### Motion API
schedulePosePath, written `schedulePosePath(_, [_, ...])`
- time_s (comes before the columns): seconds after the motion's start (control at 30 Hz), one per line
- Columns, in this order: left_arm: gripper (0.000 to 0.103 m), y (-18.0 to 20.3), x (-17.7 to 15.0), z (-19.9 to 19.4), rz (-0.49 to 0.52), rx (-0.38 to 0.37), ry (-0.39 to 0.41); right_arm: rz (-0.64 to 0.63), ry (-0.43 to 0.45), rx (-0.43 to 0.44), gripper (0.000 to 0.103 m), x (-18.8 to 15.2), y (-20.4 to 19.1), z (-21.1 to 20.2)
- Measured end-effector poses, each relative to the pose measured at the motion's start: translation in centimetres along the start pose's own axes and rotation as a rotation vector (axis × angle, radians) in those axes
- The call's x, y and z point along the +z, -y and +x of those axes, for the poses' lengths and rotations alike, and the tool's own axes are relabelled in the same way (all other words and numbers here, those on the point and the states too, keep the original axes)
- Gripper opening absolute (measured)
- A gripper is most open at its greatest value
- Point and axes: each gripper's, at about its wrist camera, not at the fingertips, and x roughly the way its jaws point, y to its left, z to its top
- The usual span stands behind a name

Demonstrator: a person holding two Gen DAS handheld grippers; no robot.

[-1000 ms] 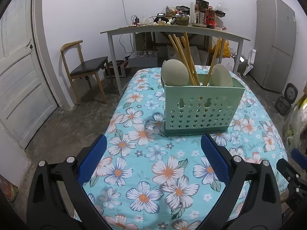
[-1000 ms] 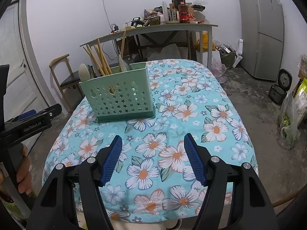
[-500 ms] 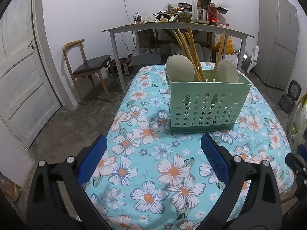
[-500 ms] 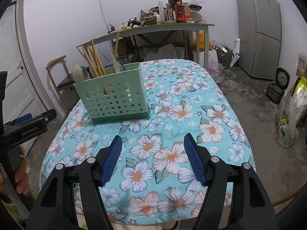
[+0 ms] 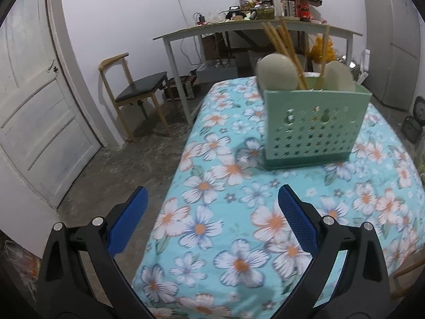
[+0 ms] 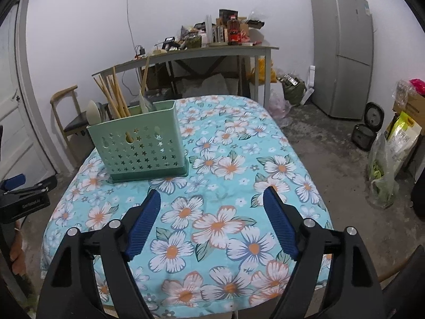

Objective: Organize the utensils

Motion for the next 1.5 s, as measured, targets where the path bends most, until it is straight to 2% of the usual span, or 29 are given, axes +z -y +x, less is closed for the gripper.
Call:
schedulePosePath(0.2, [0.095,-1.7,-0.7,0.5,-0.038,0.043,-0.019,0.027,0.024,-0.026,0.084,-0.2,0.6,-0.1])
schedulePosePath(0.4, [0.095,-2.4,-1.2,0.6,-0.047,0.065,-0.017,0.036,0.017,-0.045,0.085,-0.6,1.3,0.1])
schedulePosePath(0.67, [0.095,-2.1,-1.0,0.6,-0.050,0.050,-0.016,0.070,0.024,-0.094,0.085,-0.7,3.3,-0.3])
schedulePosePath(1.5, [0.095,-1.1,-0.9,0.3,-0.039,0.018,-0.012,0.044,0.019,-0.083,0.085,-0.8,3.1,-0.4])
